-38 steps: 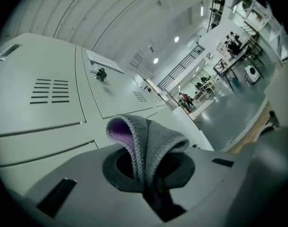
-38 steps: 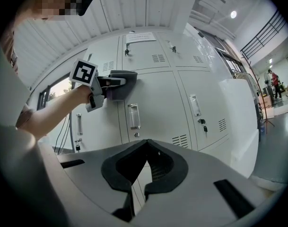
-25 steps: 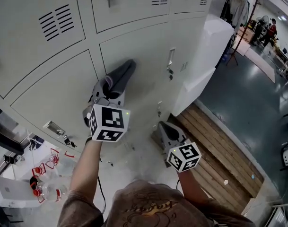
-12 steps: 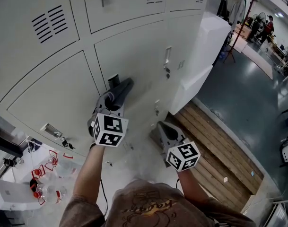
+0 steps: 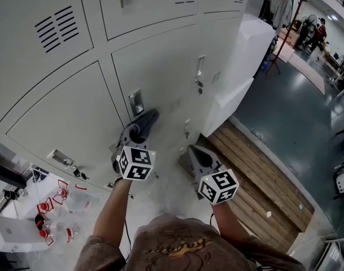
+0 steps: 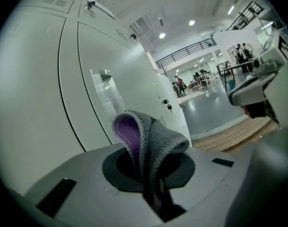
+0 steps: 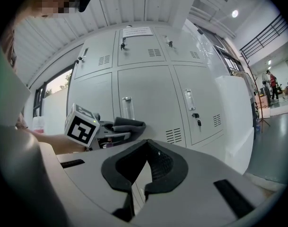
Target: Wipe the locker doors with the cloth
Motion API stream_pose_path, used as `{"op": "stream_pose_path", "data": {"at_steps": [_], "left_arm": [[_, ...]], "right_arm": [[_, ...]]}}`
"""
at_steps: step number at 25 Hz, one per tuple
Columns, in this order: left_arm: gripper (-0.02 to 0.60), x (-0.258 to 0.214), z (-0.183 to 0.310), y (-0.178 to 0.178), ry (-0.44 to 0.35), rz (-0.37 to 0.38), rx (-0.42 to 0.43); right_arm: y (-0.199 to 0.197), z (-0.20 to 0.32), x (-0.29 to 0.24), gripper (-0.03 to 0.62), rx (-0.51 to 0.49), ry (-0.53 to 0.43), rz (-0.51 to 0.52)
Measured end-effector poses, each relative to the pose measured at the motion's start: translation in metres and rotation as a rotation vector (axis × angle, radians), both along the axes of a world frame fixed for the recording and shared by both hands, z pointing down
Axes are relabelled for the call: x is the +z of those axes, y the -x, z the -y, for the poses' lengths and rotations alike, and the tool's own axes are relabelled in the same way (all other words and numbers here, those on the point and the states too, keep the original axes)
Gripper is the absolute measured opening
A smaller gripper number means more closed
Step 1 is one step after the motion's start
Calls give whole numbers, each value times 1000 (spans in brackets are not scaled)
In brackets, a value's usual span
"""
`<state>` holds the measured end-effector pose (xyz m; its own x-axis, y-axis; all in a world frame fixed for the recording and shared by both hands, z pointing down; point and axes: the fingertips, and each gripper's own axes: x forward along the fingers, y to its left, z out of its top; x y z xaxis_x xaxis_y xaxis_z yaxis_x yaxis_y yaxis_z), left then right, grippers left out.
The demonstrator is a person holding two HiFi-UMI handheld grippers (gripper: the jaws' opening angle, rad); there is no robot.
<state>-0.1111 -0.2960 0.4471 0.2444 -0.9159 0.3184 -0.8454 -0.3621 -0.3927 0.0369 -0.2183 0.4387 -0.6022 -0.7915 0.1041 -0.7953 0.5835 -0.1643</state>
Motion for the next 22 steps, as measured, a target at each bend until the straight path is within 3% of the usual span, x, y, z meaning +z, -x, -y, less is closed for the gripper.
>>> {"op": "stream_pose_path", "data": {"at_steps": [10, 22], "left_arm": [[38, 60, -2, 0, 90, 45, 2], [38, 109, -5, -2, 214, 9, -12]], "right_arm": [[-3, 3, 6, -3, 9, 16, -2], [-7, 2, 10, -3, 9, 30, -5]]}}
